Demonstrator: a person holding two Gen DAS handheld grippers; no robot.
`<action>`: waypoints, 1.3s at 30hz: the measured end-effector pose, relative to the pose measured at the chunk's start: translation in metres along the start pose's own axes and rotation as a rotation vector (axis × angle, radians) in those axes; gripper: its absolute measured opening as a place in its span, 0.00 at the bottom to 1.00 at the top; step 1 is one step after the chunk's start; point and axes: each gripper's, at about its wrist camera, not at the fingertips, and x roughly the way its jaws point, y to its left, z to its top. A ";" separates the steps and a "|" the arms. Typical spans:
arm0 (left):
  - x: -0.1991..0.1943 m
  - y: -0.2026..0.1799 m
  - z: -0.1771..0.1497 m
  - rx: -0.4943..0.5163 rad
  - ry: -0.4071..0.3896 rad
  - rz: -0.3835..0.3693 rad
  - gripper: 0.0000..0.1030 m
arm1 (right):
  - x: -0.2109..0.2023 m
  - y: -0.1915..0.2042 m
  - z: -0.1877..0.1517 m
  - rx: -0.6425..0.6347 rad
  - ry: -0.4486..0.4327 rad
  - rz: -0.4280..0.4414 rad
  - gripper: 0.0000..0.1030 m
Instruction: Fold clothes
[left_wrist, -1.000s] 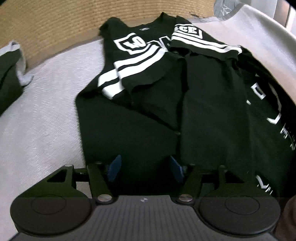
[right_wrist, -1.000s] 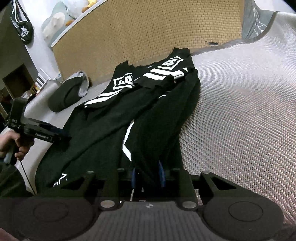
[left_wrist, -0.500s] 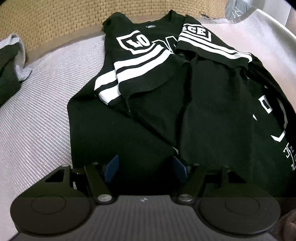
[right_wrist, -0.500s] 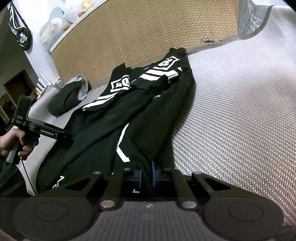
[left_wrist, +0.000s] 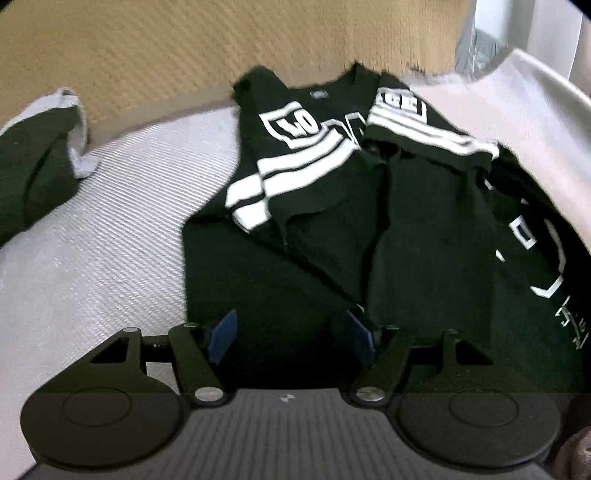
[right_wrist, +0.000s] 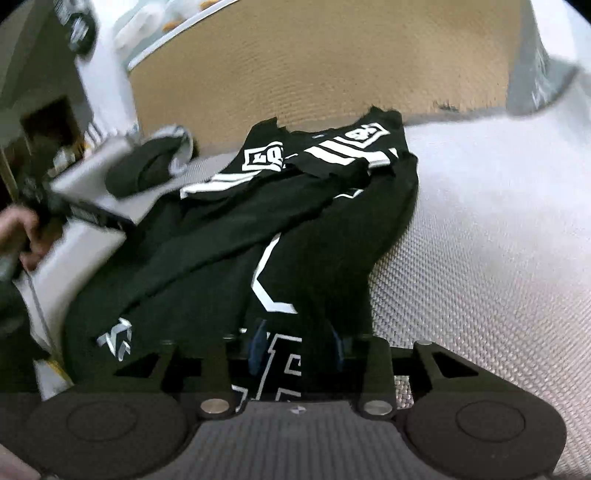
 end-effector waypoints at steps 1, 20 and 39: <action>-0.006 0.003 -0.001 -0.014 -0.022 -0.006 0.66 | 0.000 0.004 0.000 -0.026 0.002 -0.021 0.39; -0.041 0.014 -0.012 -0.005 -0.224 -0.080 0.67 | -0.026 0.004 0.019 0.090 0.103 -0.180 0.12; -0.054 0.027 -0.013 -0.095 -0.295 -0.168 0.71 | -0.030 0.039 0.014 -0.134 0.210 -0.232 0.38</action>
